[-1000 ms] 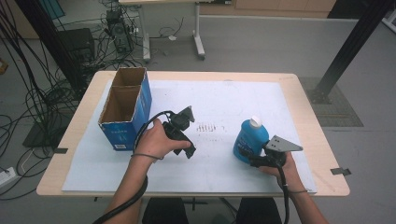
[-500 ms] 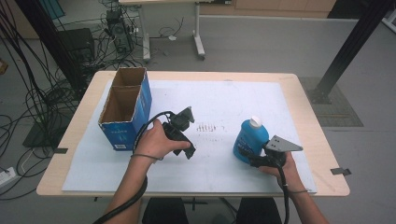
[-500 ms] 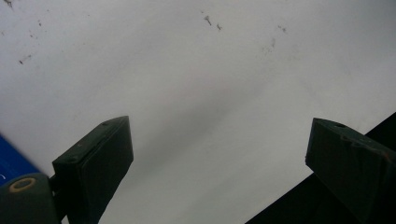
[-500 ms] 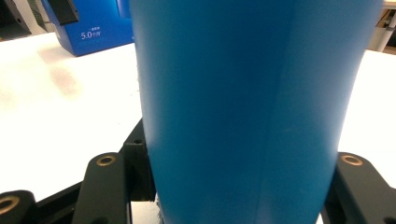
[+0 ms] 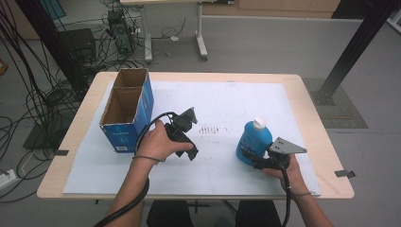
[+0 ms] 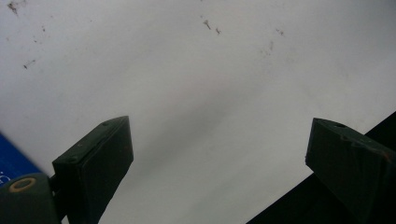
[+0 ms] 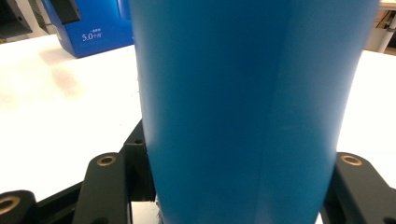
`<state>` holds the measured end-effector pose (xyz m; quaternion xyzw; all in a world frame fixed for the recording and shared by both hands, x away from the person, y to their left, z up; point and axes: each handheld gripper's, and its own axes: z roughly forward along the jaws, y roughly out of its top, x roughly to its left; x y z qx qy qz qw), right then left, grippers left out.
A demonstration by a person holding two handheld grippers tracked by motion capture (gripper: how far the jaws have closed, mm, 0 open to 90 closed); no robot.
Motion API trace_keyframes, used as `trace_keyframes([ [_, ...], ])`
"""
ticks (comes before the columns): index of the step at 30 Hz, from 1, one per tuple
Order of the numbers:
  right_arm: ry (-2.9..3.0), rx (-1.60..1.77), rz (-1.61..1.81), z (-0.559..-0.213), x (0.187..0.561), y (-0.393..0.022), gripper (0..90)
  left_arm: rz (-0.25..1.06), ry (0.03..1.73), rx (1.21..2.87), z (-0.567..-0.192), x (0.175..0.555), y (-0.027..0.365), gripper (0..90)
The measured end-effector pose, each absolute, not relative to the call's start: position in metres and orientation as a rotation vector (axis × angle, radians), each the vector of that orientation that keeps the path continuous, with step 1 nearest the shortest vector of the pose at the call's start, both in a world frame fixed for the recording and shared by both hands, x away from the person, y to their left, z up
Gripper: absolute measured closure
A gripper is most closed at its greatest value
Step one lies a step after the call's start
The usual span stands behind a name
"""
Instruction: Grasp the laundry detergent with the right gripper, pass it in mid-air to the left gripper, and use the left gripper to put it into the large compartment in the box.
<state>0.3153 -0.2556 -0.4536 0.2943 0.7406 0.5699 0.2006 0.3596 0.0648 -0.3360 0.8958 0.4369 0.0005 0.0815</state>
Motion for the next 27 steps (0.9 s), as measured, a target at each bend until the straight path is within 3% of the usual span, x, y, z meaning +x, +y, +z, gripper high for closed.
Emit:
trace_keyframes([
  [27, 2.118, 0.819, 1.623, -0.451, 0.326, -0.260, 41.7, 0.032, 1.252, 2.679, -0.317, 0.359, 0.077, 8.0],
])
